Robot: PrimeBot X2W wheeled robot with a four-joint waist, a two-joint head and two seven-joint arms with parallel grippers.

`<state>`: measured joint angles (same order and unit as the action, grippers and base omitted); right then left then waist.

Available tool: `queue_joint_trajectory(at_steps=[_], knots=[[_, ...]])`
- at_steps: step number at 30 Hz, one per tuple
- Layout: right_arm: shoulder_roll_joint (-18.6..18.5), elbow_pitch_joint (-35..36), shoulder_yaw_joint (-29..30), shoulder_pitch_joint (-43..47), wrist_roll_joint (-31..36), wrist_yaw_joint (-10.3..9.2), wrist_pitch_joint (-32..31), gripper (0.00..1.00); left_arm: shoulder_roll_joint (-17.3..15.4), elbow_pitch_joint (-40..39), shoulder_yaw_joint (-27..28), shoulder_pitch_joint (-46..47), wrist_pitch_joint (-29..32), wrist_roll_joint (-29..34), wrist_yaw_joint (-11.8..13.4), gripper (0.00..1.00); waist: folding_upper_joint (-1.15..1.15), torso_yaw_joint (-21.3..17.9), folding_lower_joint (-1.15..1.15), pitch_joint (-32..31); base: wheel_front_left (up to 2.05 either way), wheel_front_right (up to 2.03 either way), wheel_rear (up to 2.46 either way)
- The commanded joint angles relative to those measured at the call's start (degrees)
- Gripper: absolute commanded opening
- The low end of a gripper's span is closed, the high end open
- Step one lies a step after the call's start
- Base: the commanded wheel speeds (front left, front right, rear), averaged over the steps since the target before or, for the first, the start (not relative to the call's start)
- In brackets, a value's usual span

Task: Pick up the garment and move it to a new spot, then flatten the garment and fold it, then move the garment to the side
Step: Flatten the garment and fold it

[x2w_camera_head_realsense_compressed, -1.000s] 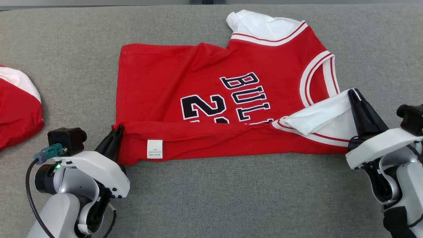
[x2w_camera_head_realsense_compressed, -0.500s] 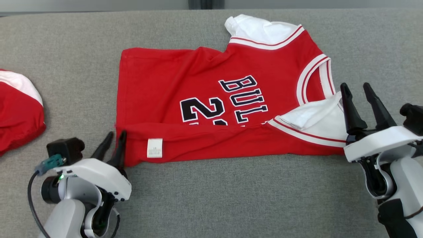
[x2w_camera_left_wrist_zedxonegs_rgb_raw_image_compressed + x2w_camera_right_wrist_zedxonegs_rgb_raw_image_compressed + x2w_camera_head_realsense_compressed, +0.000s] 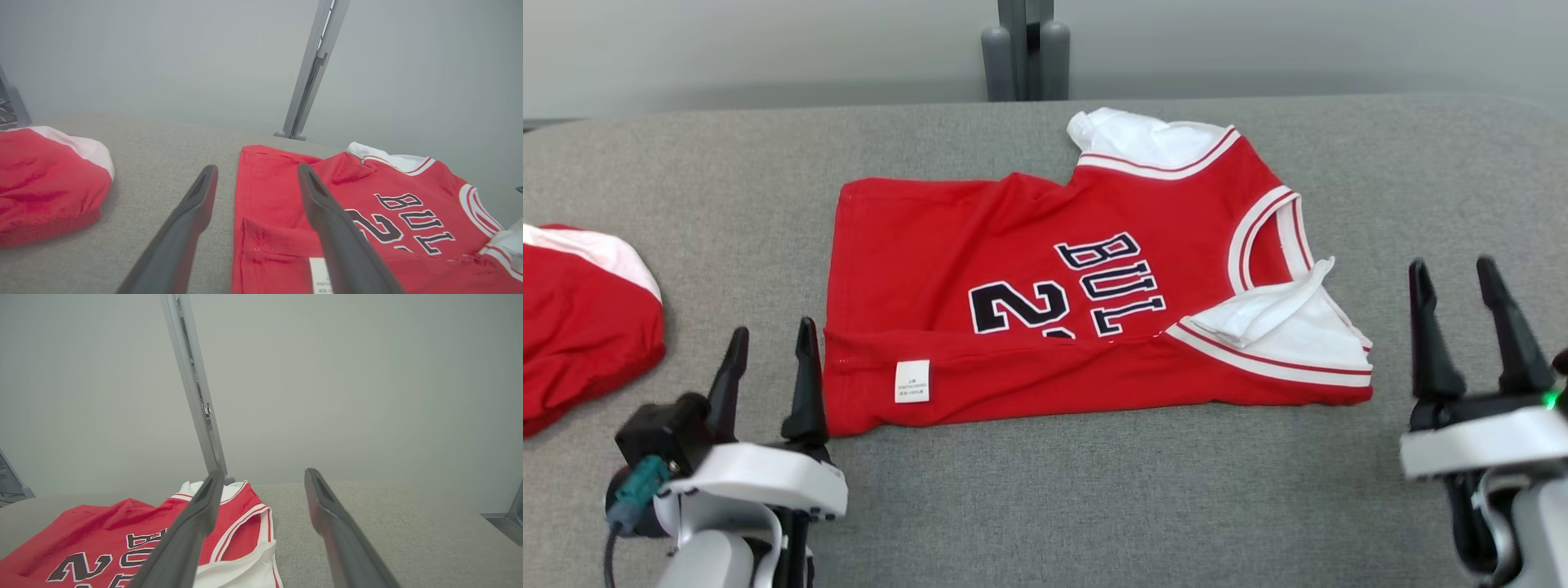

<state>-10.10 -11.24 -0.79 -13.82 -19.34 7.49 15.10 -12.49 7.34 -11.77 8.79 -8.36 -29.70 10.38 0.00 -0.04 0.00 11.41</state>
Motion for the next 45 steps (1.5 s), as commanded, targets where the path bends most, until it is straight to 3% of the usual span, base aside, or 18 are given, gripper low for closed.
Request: queue_joint_trajectory(at_steps=[1,12,19,34,45], knots=[[0.91,0.93,0.22,2.14,1.2,0.02,0.13,1.0,0.27,0.04,0.0,-0.95,-1.51,0.69,0.47,1.0,0.0,-0.48,0.0,-1.33,0.0,0.0,0.0],[3.58,2.39,-0.51,10.98,7.88,0.01,-0.22,1.0,0.55,3.75,-1.19,-2.8,-6.58,5.85,-1.74,1.0,0.0,-0.94,0.0,-5.58,0.0,0.0,0.0],[4.06,2.72,-1.18,12.83,9.41,0.01,-1.82,1.0,-0.62,6.39,-2.03,-4.85,-6.79,10.05,-0.63,1.0,0.0,-0.88,0.0,-6.83,0.0,0.0,0.0],[4.76,2.94,0.16,12.9,11.01,0.01,-3.25,1.0,0.03,6.94,-2.31,-3.94,-6.84,10.61,-0.99,1.0,0.0,0.09,0.0,-5.8,0.0,0.0,0.0],[3.55,-5.75,1.37,7.53,10.83,0.01,-4.0,1.0,1.61,12.23,-3.92,-1.11,-4.39,8.91,-2.46,1.0,0.0,0.25,0.0,-1.51,0.0,0.0,0.0]])
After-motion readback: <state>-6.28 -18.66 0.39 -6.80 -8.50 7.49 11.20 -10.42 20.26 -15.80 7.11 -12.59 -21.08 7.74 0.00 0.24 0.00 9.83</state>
